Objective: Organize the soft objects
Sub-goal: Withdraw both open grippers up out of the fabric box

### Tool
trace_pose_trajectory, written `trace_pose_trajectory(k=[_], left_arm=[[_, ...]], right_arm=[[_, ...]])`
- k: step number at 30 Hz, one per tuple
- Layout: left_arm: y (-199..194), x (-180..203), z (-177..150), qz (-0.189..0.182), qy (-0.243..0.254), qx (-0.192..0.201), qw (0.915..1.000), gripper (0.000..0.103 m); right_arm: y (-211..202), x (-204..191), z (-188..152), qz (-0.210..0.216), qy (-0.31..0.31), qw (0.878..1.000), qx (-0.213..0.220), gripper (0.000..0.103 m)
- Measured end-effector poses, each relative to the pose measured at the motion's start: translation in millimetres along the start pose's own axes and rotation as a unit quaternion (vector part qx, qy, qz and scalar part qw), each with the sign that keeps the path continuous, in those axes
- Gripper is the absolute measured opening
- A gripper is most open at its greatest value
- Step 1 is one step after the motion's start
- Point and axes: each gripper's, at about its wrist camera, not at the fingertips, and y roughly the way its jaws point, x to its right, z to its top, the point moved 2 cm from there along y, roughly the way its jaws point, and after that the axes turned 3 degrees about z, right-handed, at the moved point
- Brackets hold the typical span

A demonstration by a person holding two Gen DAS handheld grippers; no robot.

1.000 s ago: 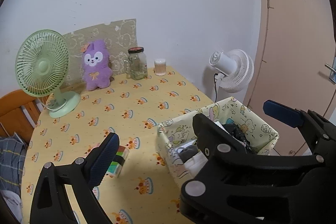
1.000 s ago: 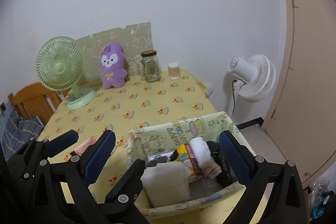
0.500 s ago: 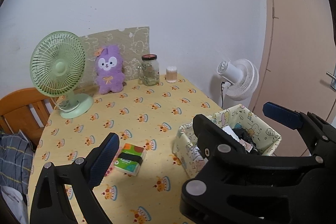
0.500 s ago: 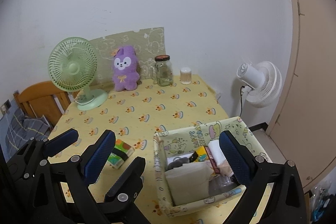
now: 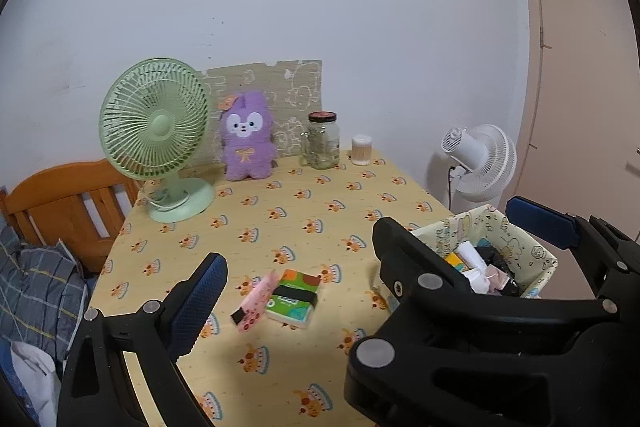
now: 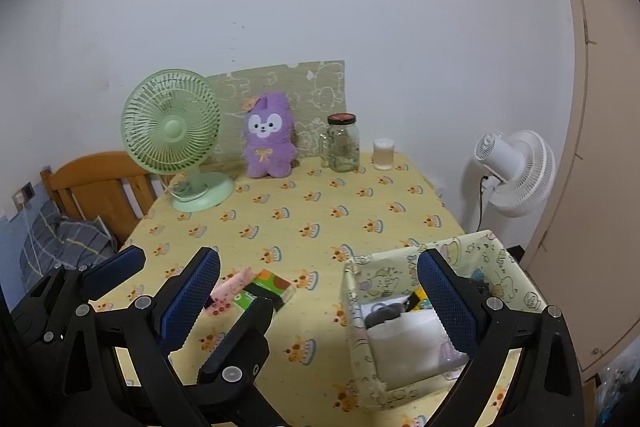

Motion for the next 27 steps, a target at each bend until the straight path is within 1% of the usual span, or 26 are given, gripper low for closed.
trace_pose_trajectory(k=[8,12,27], left_arm=[[-1.1,-13.4,-8.1,0.020,-0.002,0.005,0.9998,0.099],[0.4,-21.2,-13.2,0.022,-0.003,0.005,0.9997,0.099],[25.6,-42.6,-34.6,0.028,-0.009,-0.019,0.9994,0.099]], right_arm=[[4.7,-14.9,-6.3,0.012,-0.004,1.000,0.006,0.100],[8.8,-22.6,-11.1,0.019,-0.006,1.000,0.006,0.100],[41.3,-39.6,-28.9,0.038,-0.011,0.999,-0.011,0.100]])
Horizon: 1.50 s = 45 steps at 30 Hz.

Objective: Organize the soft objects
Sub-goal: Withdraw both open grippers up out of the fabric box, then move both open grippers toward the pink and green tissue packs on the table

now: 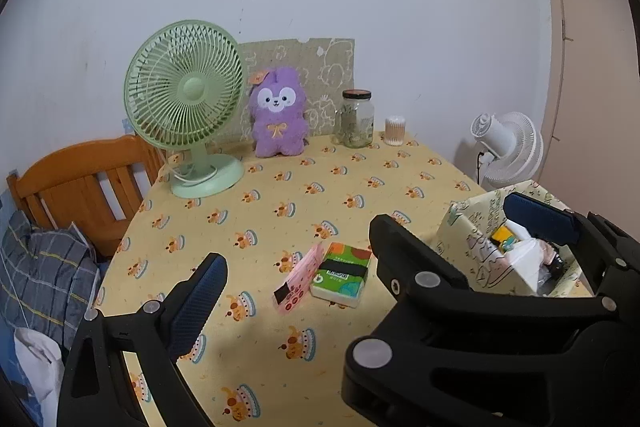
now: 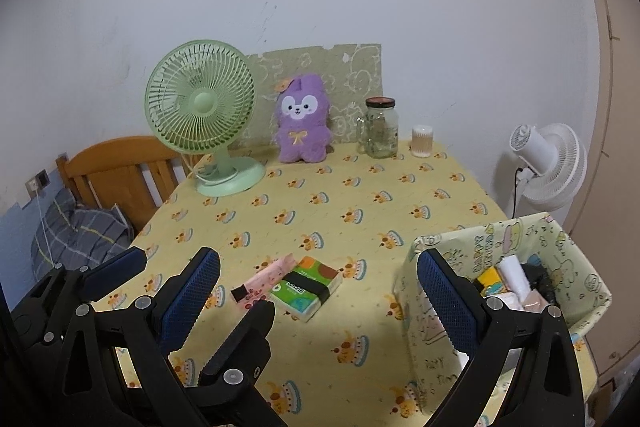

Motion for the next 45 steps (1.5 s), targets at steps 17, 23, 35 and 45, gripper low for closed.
trace_pose_trajectory(k=[17,23,35,45], left_arm=[[51.6,-24.5,-24.2,0.025,-0.009,-0.061,0.9978,0.090],[68.3,-32.4,-27.5,0.035,-0.012,-0.077,0.9963,0.084],[104.2,-41.0,-35.1,0.043,-0.010,-0.114,0.9925,0.068],[127.7,-37.7,-38.8,0.023,-0.010,-0.138,0.9901,0.055]], right_arm=[[54.3,-13.1,-17.6,0.001,-0.035,0.999,-0.024,0.100],[75.3,-11.5,-21.7,0.019,-0.022,0.998,-0.051,0.100],[115.7,-9.6,-30.4,0.015,-0.016,0.995,-0.099,0.100],[138.2,-1.1,-37.9,0.013,-0.001,0.991,-0.131,0.100]])
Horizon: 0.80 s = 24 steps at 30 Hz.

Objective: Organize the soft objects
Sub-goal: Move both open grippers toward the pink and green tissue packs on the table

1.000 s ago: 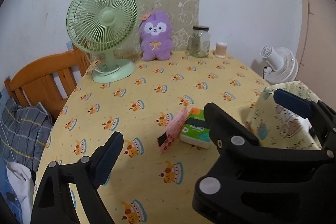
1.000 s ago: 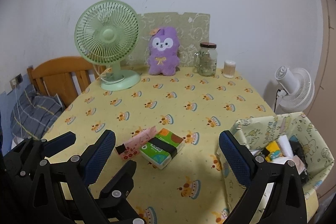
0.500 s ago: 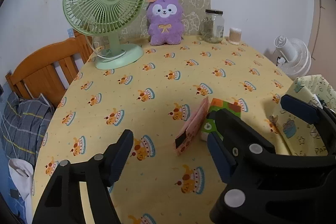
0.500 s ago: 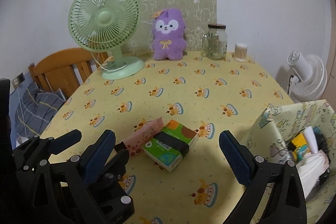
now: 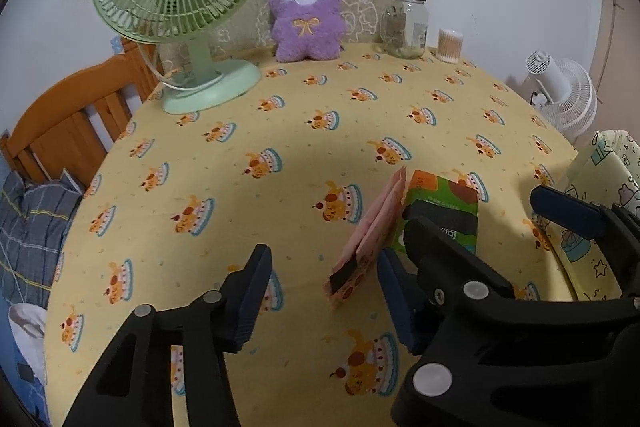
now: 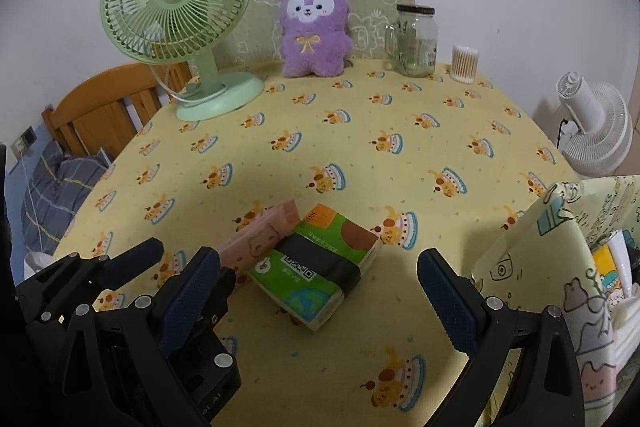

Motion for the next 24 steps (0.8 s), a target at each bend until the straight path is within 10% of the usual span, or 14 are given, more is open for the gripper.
trace_pose_trajectory(k=[16,24], left_arm=[[14.8,-1.0,-0.8,-0.026,-0.009,-0.014,0.9995,0.009],[11.8,-14.9,-4.7,0.017,-0.027,-0.015,0.9994,0.008]], right_arm=[[21.8,4.7,-2.1,0.005,0.016,0.999,-0.030,0.100],[26.2,-7.4,-1.4,-0.014,0.009,0.999,-0.030,0.097]])
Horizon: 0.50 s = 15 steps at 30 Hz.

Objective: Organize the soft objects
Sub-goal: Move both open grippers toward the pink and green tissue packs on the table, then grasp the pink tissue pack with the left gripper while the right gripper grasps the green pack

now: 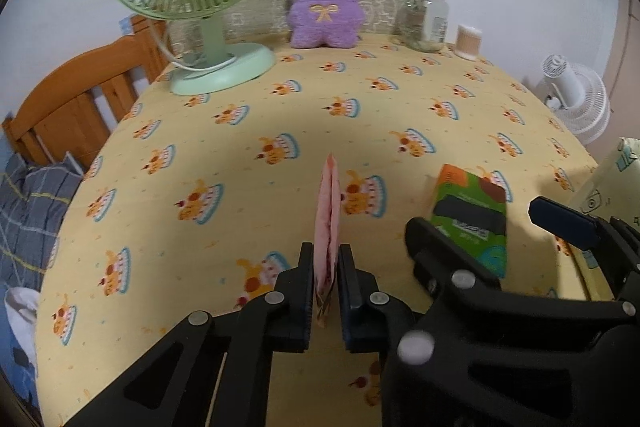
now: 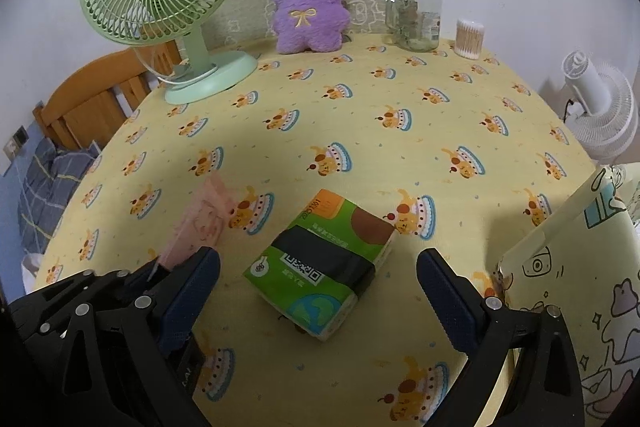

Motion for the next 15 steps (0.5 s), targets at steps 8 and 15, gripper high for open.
trace_pose_trajectory(k=[8,15], left_arm=[[1.7,-8.2,-3.7,0.005,-0.015,-0.010,0.9998,0.009],[5.7,-9.8,-2.6,0.017,-0.020,-0.016,0.9995,0.029]], right_arm=[[14.3,-10.2,2.8,-0.007,-0.017,1.000,-0.018,0.077],[15.5,-14.0,2.5,0.006,-0.027,0.999,-0.026,0.051]])
